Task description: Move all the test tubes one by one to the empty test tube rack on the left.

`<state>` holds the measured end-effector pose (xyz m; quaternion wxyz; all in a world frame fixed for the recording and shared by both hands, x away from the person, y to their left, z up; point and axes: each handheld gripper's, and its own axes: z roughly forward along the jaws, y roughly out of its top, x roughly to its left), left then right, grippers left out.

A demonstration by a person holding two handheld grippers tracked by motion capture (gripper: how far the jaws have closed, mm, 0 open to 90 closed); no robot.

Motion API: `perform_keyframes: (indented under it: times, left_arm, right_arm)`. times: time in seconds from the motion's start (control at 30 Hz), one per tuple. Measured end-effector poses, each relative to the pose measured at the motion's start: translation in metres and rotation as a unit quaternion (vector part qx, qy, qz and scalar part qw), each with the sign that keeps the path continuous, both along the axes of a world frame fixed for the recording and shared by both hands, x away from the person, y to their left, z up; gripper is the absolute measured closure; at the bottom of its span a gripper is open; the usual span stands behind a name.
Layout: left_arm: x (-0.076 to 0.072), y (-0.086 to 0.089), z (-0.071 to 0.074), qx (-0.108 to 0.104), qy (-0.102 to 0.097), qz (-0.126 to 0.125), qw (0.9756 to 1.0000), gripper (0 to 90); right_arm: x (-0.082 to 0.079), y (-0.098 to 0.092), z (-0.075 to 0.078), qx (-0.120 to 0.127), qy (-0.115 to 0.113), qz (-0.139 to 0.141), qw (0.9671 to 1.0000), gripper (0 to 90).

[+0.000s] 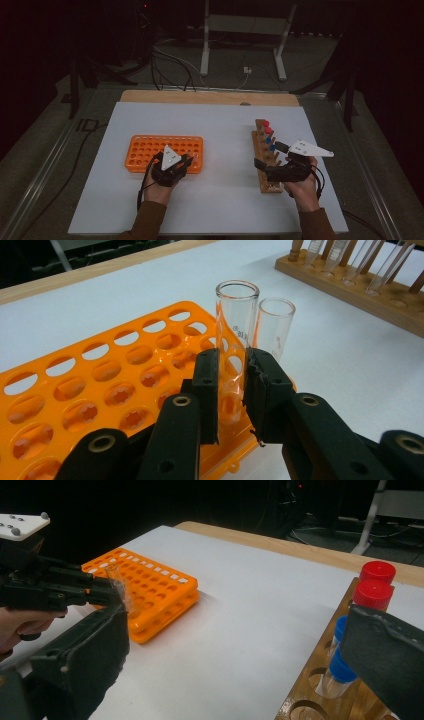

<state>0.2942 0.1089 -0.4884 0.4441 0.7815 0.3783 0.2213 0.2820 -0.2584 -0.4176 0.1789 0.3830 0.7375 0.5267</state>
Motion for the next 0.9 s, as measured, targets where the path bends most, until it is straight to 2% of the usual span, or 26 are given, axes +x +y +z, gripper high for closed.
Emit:
perform_keyframes:
  times: [0.2,0.5,0.67,0.83,0.9]
  left_arm:
    - [-0.0019,0.0011,-0.0006,0.007,0.003,-0.001,1.0000,76.6]
    - [-0.0026,0.0013,-0.0025,0.007,0.008,0.002,0.9999,76.6]
    - [-0.0018,-0.0009,-0.0056,0.018,0.018,0.002,0.9997,76.4]
    - [-0.0013,-0.0002,-0.0060,0.012,0.023,0.001,0.9997,75.4]
    - [-0.0014,0.0008,-0.0059,0.001,0.024,0.003,0.9997,68.9]
  right_arm:
    - [-0.0001,-0.0011,0.0001,0.001,0.000,-0.002,1.0000,0.0]
    - [0.0002,-0.0016,-0.0004,0.000,0.000,-0.003,1.0000,0.0]
    - [0.0005,-0.0025,-0.0001,0.002,0.001,-0.006,1.0000,0.0]
    - [0.0009,-0.0039,0.0001,0.001,0.000,-0.010,1.0000,0.0]
    - [0.0015,-0.0047,-0.0001,0.000,0.002,-0.011,0.9999,0.0]
